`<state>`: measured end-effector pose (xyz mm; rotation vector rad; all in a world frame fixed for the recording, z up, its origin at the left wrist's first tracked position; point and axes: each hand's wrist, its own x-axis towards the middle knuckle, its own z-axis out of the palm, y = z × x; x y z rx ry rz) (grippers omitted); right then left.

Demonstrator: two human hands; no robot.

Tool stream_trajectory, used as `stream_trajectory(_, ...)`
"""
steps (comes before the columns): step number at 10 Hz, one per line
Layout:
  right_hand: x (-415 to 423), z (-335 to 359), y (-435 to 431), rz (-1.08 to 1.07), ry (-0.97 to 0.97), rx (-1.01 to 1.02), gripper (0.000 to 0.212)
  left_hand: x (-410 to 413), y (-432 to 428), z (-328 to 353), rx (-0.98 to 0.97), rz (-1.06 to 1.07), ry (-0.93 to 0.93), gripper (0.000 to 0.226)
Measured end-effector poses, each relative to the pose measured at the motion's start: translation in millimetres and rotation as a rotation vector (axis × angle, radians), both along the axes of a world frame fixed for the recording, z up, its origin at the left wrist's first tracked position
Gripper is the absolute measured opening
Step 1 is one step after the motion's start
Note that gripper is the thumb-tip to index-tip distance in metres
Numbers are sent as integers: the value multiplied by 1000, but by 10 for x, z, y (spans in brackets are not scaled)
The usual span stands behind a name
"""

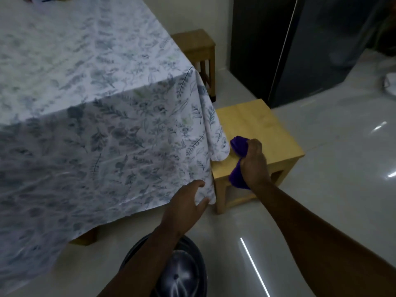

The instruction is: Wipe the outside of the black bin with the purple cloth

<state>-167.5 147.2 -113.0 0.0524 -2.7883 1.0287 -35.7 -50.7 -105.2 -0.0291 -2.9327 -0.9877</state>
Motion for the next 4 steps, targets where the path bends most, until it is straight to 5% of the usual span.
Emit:
stream_trajectory(1, -99, -10, 6, 98, -92, 258, 42, -75, 9, 110, -13, 7, -2, 42)
stream_trajectory(2, -23, 83, 42, 205, -231, 486, 60, -67, 59, 214, -11, 8, -32, 43)
stream_trajectory(3, 131, 344, 122, 266, -247, 500, 64, -37, 83, 418, -19, -1, -61, 46)
stream_trajectory(4, 373, 847, 68, 194, -13, 240, 48, -88, 83, 841, 5, -15, -11, 45)
